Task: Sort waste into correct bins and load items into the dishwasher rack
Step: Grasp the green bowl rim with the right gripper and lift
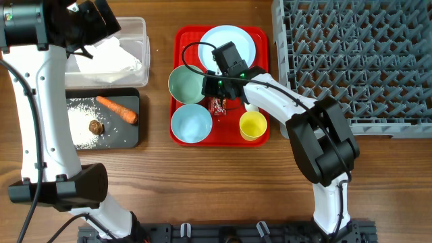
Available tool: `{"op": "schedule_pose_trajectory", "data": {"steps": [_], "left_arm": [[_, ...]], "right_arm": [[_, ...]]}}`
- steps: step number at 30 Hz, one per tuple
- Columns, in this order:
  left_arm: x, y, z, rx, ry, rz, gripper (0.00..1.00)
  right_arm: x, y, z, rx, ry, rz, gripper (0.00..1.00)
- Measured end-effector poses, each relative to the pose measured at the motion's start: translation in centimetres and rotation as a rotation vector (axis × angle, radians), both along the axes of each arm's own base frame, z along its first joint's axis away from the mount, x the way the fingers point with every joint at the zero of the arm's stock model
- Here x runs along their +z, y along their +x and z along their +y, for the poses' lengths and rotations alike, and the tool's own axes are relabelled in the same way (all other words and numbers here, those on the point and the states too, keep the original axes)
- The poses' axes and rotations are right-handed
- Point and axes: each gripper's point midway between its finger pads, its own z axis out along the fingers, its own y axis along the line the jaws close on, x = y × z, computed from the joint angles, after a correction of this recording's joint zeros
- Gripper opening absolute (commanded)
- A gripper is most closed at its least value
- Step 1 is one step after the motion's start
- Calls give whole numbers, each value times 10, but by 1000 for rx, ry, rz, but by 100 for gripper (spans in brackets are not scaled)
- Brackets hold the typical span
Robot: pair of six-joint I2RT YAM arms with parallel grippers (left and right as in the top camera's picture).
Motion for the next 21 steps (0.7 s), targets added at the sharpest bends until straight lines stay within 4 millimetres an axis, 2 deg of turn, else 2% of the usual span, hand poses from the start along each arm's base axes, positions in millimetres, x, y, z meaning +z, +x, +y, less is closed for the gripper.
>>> {"op": "schedule_pose_trajectory", "data": {"steps": [8,12,14,15,17,19,21], "left_arm": [[0,0,0,0,0,2,100],[0,0,0,0,0,2,100],[0,-1,0,0,0,3,100],[0,-1,0,0,0,3,100],[0,-1,0,0,0,3,100],[0,-1,0,0,0,3,100],[0,-1,0,0,0,3,100]], "right_arm": [[3,6,-6,20,-13,-25,4],[26,14,-13,63,-36,-77,4],[50,18,-18,72,-56,-124,4],[77,22,-23,76,-75,-188,4],[113,29,-39,51,-145,-278,4],[150,35,-61,-1,-236,-382,5],[187,43,-97,-97,-364,-488,4]]}}
